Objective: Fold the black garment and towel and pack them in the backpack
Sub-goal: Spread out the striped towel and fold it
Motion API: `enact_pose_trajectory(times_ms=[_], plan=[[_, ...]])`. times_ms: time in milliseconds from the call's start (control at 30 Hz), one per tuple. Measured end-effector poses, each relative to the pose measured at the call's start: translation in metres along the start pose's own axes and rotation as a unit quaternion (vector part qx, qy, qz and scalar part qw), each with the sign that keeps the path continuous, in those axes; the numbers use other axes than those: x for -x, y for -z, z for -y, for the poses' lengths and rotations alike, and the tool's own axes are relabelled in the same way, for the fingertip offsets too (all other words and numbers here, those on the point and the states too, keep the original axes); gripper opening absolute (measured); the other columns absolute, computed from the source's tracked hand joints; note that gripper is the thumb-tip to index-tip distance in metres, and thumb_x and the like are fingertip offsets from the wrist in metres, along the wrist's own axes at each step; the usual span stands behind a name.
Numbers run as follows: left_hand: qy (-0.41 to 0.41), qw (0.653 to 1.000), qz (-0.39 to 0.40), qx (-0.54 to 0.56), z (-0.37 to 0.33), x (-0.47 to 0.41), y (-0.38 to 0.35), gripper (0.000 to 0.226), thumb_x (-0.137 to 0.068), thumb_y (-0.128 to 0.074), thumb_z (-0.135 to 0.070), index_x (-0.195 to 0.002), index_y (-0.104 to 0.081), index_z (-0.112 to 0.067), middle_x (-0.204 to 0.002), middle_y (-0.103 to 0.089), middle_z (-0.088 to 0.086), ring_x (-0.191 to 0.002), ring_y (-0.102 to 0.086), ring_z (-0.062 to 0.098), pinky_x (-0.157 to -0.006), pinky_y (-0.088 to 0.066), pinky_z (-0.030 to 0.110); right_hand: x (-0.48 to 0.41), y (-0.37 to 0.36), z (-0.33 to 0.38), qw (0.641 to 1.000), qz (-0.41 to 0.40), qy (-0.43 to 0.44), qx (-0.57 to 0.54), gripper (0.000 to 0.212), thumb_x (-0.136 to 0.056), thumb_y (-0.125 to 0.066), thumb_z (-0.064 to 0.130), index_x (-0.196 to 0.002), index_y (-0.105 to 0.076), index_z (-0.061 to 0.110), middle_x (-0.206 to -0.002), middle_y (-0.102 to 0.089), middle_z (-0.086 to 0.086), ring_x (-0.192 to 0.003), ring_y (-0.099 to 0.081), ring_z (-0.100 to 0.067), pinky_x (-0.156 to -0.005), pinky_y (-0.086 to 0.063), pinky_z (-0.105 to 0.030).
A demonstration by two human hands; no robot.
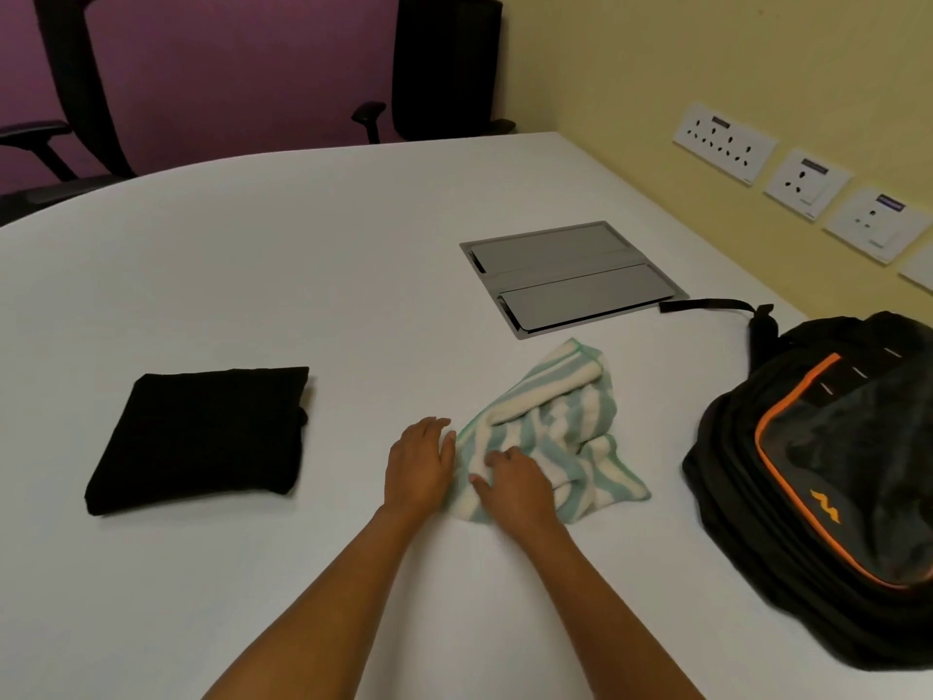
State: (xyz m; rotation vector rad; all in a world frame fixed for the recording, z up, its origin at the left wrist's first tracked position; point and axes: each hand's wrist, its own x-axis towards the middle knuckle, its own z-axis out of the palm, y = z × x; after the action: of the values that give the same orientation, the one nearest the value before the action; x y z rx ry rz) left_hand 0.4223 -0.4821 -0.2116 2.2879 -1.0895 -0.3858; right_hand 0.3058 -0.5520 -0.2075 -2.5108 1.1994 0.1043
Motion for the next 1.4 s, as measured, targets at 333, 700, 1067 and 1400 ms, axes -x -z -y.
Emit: enact_pose_trajectory(times_ms=[333,700,1067,1400], plan=[[0.072,0.994,0.070,-0.034,0.013,-0.013,-0.001,0.042,-0.096,-0.048,-0.035,-0.133,-0.048,-0.016,-0.128,-0.054,0.005,-0.117,-0.049,0.024,-0.100,-0.040,0.036,-0.076,0.078,-0.008,0.990,-0.070,-0.046,-0.111,0.027,-0.096,-0.046,0.020,-0.119,-0.059,0.014,-0.120,-0.061,-0.009,-0.110,-0.056,-0.026,-0.087,-0.044,-0.032],[0.121,0.987,0.107,-0.002,0.008,-0.032,-0.003,0.027,-0.086,-0.062,-0.038,-0.106,-0.062,-0.020,-0.100,-0.063,-0.002,-0.087,-0.056,0.015,-0.088,-0.044,0.030,-0.128,0.065,-0.040,0.982,-0.052,-0.159,-0.091,0.039,-0.089,-0.062,0.026,-0.118,-0.058,0.001,-0.120,-0.061,-0.017,-0.111,-0.057,-0.031,-0.090,-0.045,-0.033],[-0.009,0.979,-0.011,0.205,-0.052,-0.060,0.066,0.046,-0.088,-0.063,-0.037,-0.130,-0.053,-0.021,-0.116,-0.059,-0.007,-0.104,-0.055,0.011,-0.088,-0.042,0.022,-0.081,0.144,0.009,0.947,-0.190,0.117,-0.230,0.025,-0.084,-0.070,0.026,-0.101,-0.074,0.008,-0.094,-0.074,-0.009,-0.086,-0.067,-0.019,-0.079,-0.050,-0.027],[-0.047,0.971,-0.008,0.233,-0.085,-0.033,0.093,0.019,-0.085,-0.066,-0.026,-0.098,-0.061,-0.013,-0.087,-0.059,-0.003,-0.073,-0.053,0.011,-0.062,-0.044,0.015,-0.024,0.202,0.037,0.868,-0.398,0.176,-0.240,0.029,-0.088,-0.062,0.038,-0.083,-0.062,0.010,-0.078,-0.062,0.002,-0.072,-0.055,-0.010,-0.063,-0.043,-0.021]])
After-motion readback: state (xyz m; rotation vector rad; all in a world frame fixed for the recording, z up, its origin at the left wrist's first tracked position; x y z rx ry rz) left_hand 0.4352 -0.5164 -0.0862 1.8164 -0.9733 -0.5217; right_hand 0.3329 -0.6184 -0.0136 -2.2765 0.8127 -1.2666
